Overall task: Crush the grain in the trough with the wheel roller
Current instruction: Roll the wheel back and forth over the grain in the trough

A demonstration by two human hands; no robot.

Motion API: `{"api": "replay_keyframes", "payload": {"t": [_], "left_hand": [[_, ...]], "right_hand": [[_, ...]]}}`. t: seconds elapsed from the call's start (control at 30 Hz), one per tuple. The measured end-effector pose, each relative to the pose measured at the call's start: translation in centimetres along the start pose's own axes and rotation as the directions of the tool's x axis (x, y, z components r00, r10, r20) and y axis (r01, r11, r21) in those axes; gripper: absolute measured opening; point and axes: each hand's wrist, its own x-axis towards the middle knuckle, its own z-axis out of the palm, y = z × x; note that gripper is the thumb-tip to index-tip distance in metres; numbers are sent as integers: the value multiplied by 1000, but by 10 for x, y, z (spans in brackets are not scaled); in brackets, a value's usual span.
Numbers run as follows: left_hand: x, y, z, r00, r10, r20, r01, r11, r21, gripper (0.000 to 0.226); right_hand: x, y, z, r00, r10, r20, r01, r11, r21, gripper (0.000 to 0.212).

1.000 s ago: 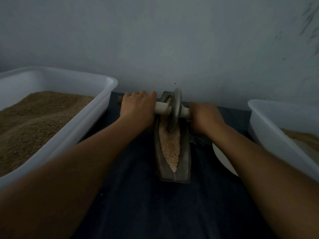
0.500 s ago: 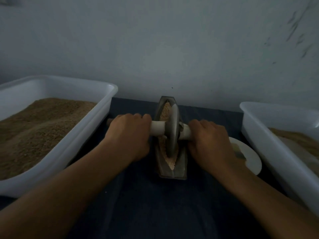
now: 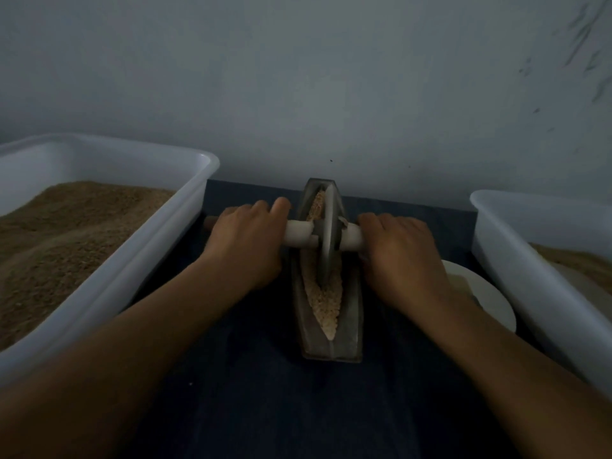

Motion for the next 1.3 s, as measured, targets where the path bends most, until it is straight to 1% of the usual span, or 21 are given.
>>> {"api": "replay_keyframes", "payload": {"t": [0.03,0.1,0.2,0.27,0.33,0.4,0.53,0.63,0.7,0.77,0.93,1.03,1.2,1.3], "left_hand": [[9,-1,4,1000,-8,-7,8,1000,-2,69],[25,-3,8,999,-33,-7,33,999,3,78],[48,-9,11,998,-63,20,63,998,-12,85],[59,-12,12,995,-77,56,79,996,-33,87],[64,-13,12,992,-92,87,97,994,-53,85],[64,-12,12,992,-97,77,101,993,-56,76],[50,-8,13,994,-96,50,95,995,21,46],[31,0,6,996,-85,20,83,993,84,36],[14,7,0,997,-65,-39,69,992,110,34],[-6,12,-6,996,-48,-77,56,993,100,36],[-42,15,-19,994,-14,-107,22,997,76,41],[-50,16,-24,991,4,-131,6,997,75,42],[-43,17,-14,992,4,-126,9,995,98,39],[-25,16,-5,991,4,-133,10,994,105,45]], "right_hand": [[8,4,4,999,2,34,-1,1000,-14,22],[25,9,11,996,1,88,1,1000,-24,21],[46,15,19,995,10,96,-8,1000,-24,21],[57,17,23,995,14,101,-8,998,-62,19],[66,19,25,993,19,119,-10,997,-78,18],[67,19,26,989,39,141,-29,997,-70,17],[48,13,20,992,53,118,-46,997,-59,16],[25,5,8,995,32,97,-29,999,-42,18],[9,0,-2,997,40,70,-40,999,-3,18],[-9,-7,-12,997,45,58,-47,998,29,18],[-42,-18,-39,1000,23,5,-23,997,71,37],[-45,-19,-44,999,36,4,-36,995,89,41],[-41,-13,-31,1000,7,-6,-6,998,60,32],[-24,-5,-12,998,6,64,-8,999,33,25]]}}
